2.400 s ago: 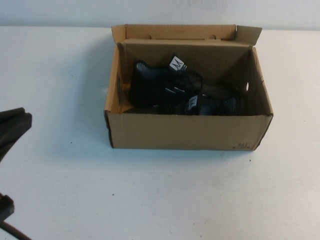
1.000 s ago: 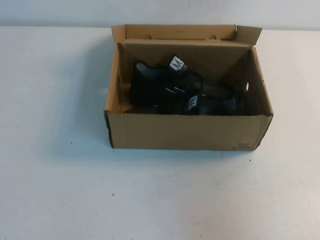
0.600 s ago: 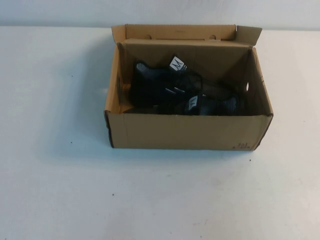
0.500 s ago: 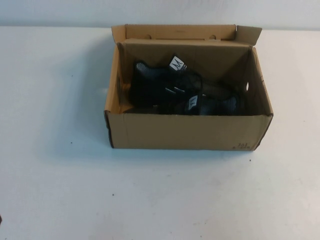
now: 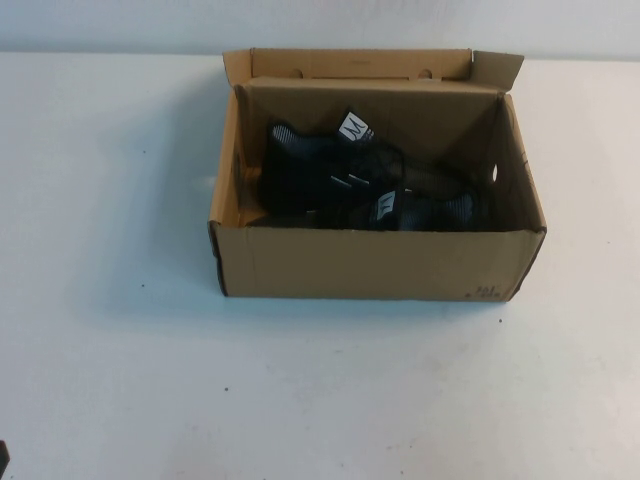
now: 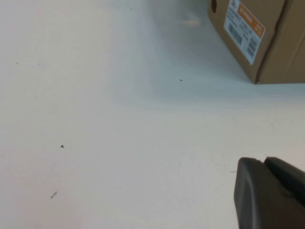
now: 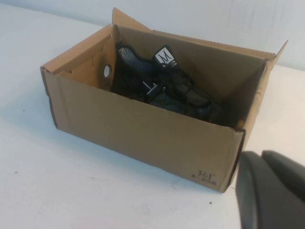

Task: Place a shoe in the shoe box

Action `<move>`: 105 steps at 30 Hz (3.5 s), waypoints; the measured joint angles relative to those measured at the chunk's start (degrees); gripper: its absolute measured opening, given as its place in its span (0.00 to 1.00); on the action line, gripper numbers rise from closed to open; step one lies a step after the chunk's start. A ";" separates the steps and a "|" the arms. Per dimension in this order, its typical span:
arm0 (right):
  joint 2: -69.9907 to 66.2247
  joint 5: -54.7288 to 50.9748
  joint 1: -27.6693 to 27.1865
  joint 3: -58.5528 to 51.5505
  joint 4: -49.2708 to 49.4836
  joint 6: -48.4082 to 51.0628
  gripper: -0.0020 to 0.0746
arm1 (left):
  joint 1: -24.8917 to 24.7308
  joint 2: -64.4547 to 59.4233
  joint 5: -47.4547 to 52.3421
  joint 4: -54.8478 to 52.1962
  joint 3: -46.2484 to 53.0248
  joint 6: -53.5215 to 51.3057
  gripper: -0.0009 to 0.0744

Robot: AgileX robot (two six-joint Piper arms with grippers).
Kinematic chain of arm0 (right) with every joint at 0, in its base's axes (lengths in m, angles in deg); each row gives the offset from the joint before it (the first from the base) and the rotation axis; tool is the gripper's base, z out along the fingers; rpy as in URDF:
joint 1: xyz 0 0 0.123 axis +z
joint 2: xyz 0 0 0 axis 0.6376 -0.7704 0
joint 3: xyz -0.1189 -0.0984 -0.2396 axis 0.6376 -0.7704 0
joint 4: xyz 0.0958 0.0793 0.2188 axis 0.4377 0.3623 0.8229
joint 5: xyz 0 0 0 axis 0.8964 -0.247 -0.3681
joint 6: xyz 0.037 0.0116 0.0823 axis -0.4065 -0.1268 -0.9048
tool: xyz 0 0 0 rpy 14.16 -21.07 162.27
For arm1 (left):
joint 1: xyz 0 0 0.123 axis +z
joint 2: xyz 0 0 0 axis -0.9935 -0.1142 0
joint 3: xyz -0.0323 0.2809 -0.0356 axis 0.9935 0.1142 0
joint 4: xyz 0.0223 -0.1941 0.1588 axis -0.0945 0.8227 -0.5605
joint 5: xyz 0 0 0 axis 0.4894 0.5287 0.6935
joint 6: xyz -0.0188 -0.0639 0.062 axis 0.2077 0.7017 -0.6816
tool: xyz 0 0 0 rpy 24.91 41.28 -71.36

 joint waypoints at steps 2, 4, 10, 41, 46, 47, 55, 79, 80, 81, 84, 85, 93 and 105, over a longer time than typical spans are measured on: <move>0.00 0.00 0.00 0.00 0.10 0.00 0.01 | 0.00 0.00 0.00 0.00 0.00 0.00 0.01; 0.00 0.00 0.00 0.00 0.10 0.00 0.01 | 0.00 0.00 0.00 0.00 0.00 0.00 0.01; 0.00 0.00 0.00 0.00 0.10 0.00 0.01 | 0.00 0.00 0.03 0.00 0.00 0.00 0.01; 17.81 9.55 -8.80 -23.15 -1.90 -2.17 0.01 | 0.00 0.00 0.13 -0.04 0.00 0.00 0.01; 17.93 13.41 -8.80 -28.31 -3.00 -8.64 0.01 | 0.00 0.00 0.13 -0.13 0.00 0.00 0.01; 17.93 13.30 -8.80 -28.43 -3.09 -9.27 0.01 | 0.00 0.00 0.13 -0.13 0.00 0.00 0.01; 17.93 7.66 -8.80 -28.52 -5.78 -10.26 0.01 | 0.00 0.00 0.13 -0.25 0.00 0.00 0.01; 18.04 7.38 -8.80 -28.52 -5.35 -10.26 0.01 | 0.00 0.00 0.13 -0.25 0.00 0.00 0.01; 18.04 7.38 -8.80 -28.52 -5.35 -10.26 0.01 | 0.00 0.00 0.13 -0.25 0.00 0.00 0.01; 18.04 7.38 -8.80 -28.52 -5.35 -10.26 0.01 | 0.00 0.00 0.13 -0.25 0.00 0.00 0.01; 18.04 7.38 -8.80 -28.52 -5.35 -10.26 0.01 | 0.00 0.00 0.13 -0.25 0.00 0.00 0.01; 18.04 7.38 -8.80 -28.52 -5.35 -10.26 0.01 | 0.00 0.00 0.13 -0.25 0.00 0.00 0.01; 18.04 7.38 -8.80 -28.52 -5.35 -10.26 0.01 | 0.00 0.00 0.13 -0.25 0.00 0.00 0.01; 18.26 7.30 -8.80 -28.52 -5.32 -10.26 0.01 | 0.00 0.00 0.13 -0.25 0.00 0.00 0.01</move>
